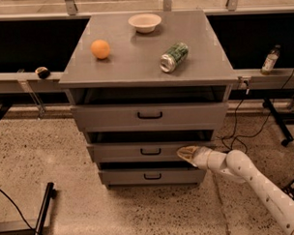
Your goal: Close middle drawer
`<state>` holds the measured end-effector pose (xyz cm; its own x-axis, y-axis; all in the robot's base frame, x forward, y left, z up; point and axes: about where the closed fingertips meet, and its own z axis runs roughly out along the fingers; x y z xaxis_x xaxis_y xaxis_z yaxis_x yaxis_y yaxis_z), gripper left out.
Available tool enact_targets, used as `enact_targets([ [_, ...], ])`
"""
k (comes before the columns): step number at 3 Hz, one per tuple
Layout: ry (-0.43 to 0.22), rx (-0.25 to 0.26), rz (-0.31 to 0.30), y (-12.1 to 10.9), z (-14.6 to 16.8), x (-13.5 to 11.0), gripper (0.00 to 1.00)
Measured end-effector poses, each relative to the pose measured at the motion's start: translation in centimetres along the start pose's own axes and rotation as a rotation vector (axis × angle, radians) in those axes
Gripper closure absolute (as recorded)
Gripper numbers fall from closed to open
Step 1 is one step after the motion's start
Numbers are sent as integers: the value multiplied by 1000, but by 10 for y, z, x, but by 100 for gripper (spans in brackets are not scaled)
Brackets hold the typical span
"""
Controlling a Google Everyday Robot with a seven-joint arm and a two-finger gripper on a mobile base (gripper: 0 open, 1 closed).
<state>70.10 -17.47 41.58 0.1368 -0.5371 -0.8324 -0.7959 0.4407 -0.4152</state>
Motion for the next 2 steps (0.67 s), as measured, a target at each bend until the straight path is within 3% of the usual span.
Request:
enact_targets([
  [1,-17,-32,-51,15,-24,-14,100],
  [2,2,-111,-83,54,-47,-29,100],
])
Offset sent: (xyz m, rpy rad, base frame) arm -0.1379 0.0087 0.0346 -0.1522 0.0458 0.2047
